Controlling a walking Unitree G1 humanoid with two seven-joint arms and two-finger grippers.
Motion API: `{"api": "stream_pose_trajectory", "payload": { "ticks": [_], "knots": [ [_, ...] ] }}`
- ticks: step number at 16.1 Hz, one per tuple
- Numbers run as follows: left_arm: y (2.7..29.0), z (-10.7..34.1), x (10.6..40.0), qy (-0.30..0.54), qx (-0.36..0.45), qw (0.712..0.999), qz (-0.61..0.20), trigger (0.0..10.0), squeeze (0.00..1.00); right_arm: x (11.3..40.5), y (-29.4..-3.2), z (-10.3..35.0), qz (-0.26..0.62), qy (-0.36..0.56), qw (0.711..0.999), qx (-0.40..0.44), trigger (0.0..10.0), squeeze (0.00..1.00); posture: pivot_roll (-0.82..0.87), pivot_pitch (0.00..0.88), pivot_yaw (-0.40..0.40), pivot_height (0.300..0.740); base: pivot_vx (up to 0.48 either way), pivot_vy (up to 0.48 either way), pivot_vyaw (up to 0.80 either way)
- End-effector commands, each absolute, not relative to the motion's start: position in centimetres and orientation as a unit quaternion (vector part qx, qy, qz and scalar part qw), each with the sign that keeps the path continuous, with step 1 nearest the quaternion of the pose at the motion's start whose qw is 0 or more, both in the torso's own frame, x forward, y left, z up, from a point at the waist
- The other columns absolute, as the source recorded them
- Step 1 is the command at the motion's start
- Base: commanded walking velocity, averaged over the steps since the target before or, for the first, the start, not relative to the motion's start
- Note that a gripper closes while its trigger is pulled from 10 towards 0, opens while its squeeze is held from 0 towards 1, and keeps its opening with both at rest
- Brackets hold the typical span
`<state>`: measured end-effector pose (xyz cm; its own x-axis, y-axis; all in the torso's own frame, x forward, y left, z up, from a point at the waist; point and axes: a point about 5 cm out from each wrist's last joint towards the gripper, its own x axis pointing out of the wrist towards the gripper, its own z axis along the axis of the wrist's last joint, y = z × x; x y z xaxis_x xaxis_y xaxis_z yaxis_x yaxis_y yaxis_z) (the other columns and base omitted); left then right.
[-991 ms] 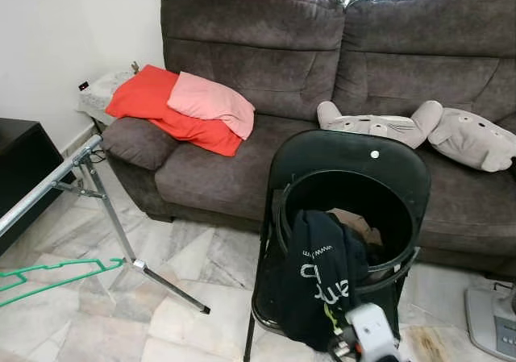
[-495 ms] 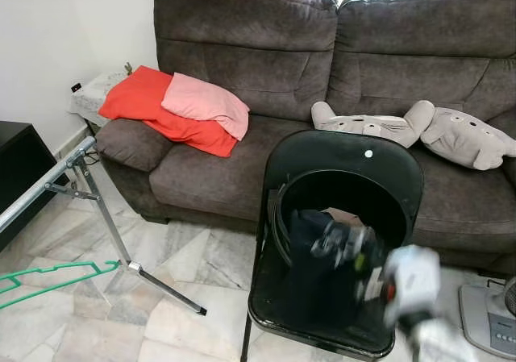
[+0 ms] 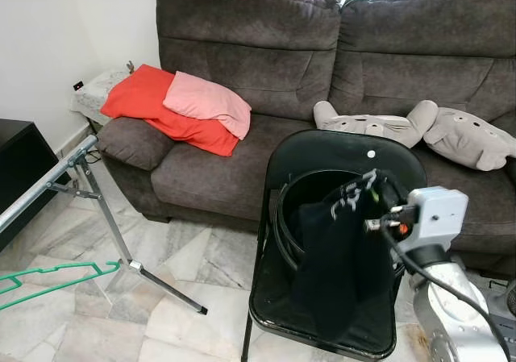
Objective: Hang hanger
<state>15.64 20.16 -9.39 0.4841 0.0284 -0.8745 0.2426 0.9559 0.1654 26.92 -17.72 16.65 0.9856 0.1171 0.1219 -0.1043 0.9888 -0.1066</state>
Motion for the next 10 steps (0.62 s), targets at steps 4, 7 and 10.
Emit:
{"api": "stream_pose_trajectory", "payload": {
  "ticks": [4, 7, 10],
  "knots": [
    [20.3, -9.6, 15.1, 0.513, 0.134, 0.846, -0.064, 10.0, 0.0, 25.8, -16.6, 12.4, 0.094, 0.05, 0.993, -0.06, 0.0, 0.0, -0.07, 0.049, 0.022, 0.74, 0.0, 0.0, 0.0],
    [20.4, -9.6, 15.1, 0.513, 0.134, 0.845, -0.063, 10.0, 0.0, 26.3, -16.0, 12.5, 0.106, 0.049, 0.992, -0.045, 0.0, 0.0, -0.07, 0.047, 0.024, 0.74, 0.0, 0.0, 0.0],
    [20.3, -9.6, 15.1, 0.512, 0.134, 0.846, -0.064, 10.0, 0.0, 28.1, -14.5, 12.7, 0.164, 0.052, 0.984, -0.054, 0.0, 0.0, -0.06, 0.043, 0.024, 0.74, 0.0, 0.0, 0.0]
  ]
}}
